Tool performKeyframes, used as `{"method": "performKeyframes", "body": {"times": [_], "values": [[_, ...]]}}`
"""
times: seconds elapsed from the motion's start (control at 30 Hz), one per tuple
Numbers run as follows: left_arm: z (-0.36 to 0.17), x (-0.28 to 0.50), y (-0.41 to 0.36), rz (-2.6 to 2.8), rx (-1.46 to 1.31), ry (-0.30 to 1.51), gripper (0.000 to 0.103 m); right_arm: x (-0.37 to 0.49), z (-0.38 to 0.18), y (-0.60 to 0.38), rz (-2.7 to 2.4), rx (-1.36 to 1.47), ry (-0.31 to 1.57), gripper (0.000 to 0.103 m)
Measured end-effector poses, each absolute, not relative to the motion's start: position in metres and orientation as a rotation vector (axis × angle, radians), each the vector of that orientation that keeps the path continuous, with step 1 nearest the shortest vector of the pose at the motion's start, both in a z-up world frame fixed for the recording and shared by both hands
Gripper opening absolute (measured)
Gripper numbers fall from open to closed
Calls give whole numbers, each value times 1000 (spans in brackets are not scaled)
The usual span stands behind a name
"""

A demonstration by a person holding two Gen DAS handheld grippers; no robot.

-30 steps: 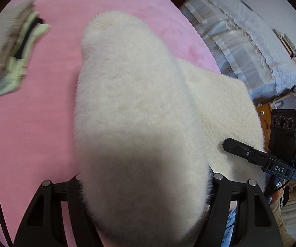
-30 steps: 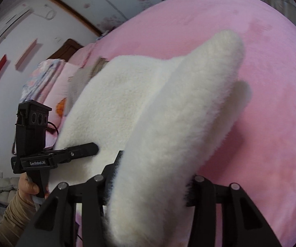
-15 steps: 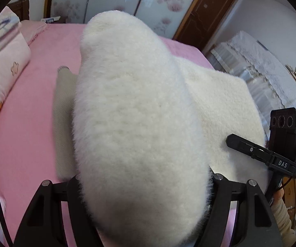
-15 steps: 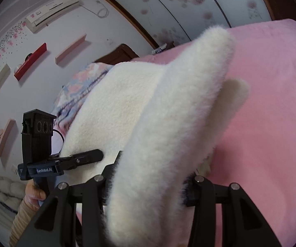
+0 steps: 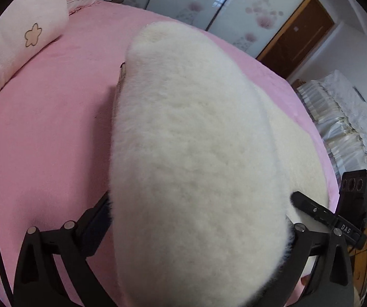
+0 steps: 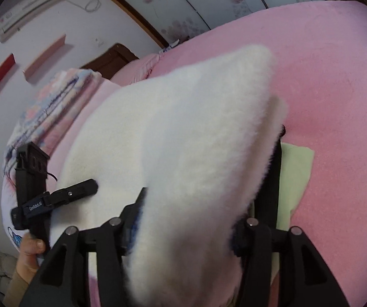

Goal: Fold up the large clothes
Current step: 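Lift the bundle with both tools and carry it toward the clothes stack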

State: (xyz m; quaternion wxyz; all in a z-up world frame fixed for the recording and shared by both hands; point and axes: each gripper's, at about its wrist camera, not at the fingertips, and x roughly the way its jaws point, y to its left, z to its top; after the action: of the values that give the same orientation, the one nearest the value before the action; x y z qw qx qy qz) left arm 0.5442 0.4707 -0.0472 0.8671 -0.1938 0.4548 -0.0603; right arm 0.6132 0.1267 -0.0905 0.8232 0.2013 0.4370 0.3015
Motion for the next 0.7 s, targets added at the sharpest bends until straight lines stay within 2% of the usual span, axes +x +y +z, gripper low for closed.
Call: {"method": "performKeyframes", "body": {"times": [0.03,0.07,0.1,0.13,0.33,0.5,0.7], "values": [[-46,546,472,-133,-402,949,103,616,-89,130,645,401,927,59],[-45,547,472,-135,-400,946,103,615,-85,132,633,357,926,66],[-42,547,471,-130,-392,941,103,611,-80,133,592,313,935,84],[-39,547,469,-121,-379,935,103,610,-75,133,534,272,954,89],[-8,522,435,50,-261,925,103,584,-37,112,461,220,943,91],[40,478,418,115,-261,823,103,548,1,83,396,248,883,91],[91,432,380,202,-206,849,103,503,38,70,404,238,956,91]]}}
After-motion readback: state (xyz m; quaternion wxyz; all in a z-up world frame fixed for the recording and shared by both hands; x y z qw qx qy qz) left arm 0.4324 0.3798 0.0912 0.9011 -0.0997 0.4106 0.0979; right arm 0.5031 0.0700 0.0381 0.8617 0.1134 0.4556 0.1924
